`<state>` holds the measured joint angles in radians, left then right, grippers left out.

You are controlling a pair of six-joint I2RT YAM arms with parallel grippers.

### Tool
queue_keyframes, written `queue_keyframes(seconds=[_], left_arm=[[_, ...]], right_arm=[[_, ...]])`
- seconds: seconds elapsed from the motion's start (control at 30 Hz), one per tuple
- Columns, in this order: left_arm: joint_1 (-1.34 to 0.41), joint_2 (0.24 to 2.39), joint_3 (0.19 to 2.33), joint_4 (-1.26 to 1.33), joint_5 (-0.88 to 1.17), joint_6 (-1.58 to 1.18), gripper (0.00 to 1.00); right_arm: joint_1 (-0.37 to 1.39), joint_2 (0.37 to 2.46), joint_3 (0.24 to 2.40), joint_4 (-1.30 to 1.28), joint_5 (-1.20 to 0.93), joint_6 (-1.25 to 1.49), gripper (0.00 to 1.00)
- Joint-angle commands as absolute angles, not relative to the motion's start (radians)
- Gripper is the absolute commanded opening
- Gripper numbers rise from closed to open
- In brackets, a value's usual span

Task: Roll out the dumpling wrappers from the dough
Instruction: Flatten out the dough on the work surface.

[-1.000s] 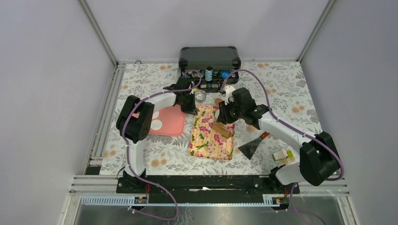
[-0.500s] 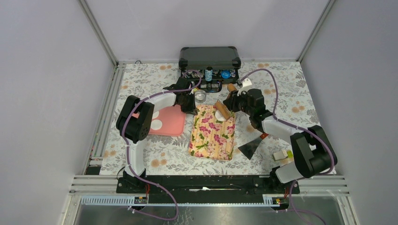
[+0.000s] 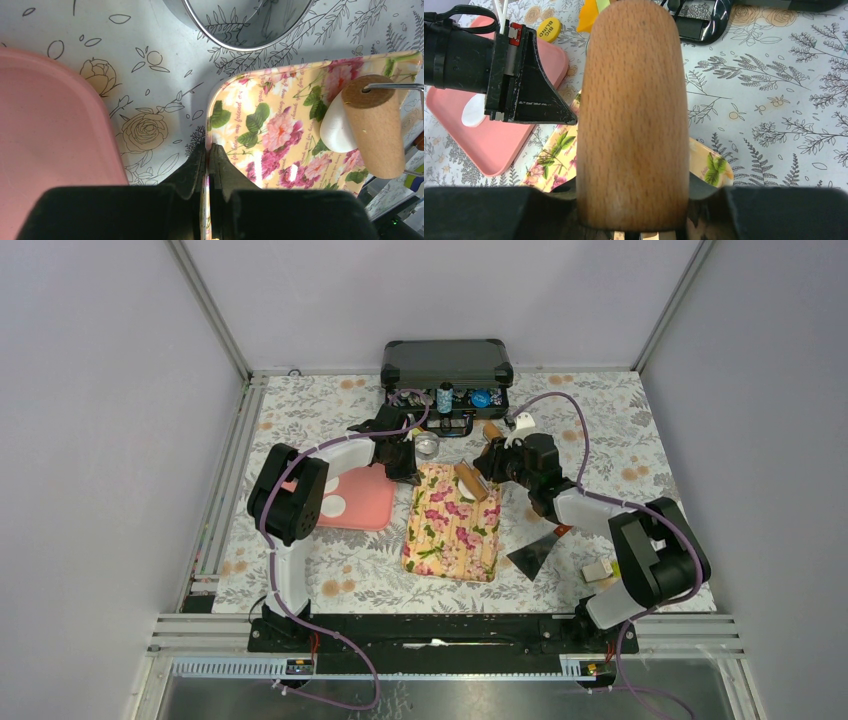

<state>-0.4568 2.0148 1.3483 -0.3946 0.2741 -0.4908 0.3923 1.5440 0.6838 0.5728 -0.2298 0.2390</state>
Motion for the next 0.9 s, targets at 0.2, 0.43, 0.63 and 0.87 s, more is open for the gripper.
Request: queue_keyframes(seconds=[0.2, 0.43, 0.63, 0.87], left_arm=[[-0.462, 1.985, 1.337, -0.423, 0.290, -0.497, 0.00], [-0.454, 1.981, 1.342, -0.428, 0.293, -0.497, 0.00], [-0.453, 1.976, 1.340, -0.428, 0.291, -0.498, 0.00], [-0.452, 1.972, 1.341, -0.428, 0.290, -0.500, 0.00]], right_arm=[[0.414, 1.640, 0.605, 0.416, -0.231, 0.275, 0.00], [0.416, 1.664, 0.572, 0.415, -0.258, 0.291, 0.00], [0.441, 1.650, 0.556, 0.398, -0.261, 0.283, 0.00], [0.453, 1.657, 0.557, 0.396, -0.278, 0.282, 0.00]])
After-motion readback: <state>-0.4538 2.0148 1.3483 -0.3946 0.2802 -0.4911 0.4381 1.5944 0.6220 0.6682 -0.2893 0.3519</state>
